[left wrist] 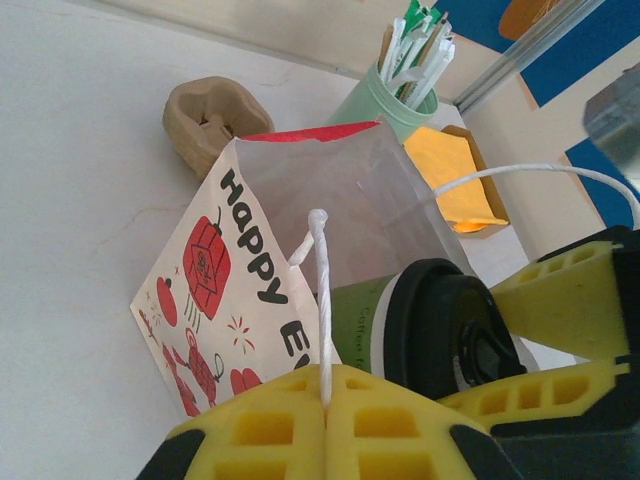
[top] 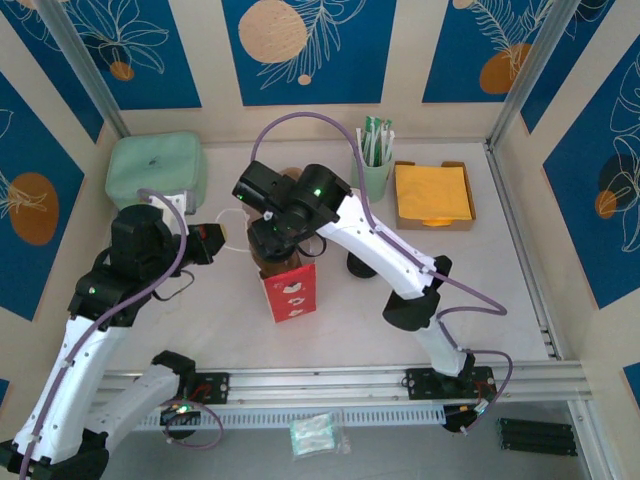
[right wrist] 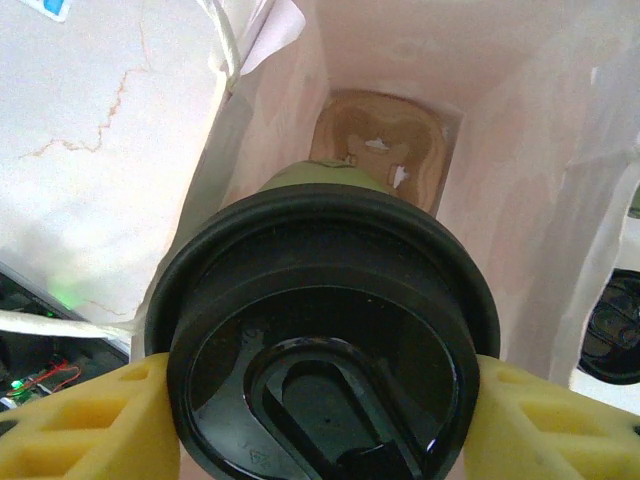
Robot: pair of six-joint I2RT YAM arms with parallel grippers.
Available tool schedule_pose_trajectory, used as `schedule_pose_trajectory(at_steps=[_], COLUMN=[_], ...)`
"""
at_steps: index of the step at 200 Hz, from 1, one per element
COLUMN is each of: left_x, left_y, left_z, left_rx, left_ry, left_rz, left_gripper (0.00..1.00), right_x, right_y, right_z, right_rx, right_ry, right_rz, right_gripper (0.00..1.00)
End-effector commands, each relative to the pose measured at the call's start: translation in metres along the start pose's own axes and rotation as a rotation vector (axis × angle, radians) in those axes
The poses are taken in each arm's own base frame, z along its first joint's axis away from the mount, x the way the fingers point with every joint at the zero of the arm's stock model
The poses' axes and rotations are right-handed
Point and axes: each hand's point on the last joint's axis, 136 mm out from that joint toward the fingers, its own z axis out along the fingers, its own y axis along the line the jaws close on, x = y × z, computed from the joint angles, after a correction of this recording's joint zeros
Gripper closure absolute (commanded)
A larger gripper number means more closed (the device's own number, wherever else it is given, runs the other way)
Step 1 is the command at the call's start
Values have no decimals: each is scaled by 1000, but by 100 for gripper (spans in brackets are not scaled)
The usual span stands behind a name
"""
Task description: Pack the takeout coffee
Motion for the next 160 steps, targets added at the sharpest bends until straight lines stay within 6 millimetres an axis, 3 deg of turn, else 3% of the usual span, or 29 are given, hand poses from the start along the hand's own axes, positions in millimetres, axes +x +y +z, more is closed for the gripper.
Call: schedule_pose_trajectory(at_steps=[1, 160], left_x=[-3, -3], left_y=[3, 4], left_z=[-2, -3], left_rx=[-10, -12], left_ry=[-23, -29], left_rz=[0, 1], left_gripper=[100, 100], right_x=[18, 27], right_y=[-8, -15], right_z=[1, 24], right_rx=[46, 98], right_ry=[70, 144], right_rz=[-9, -24], right_gripper=[39, 39])
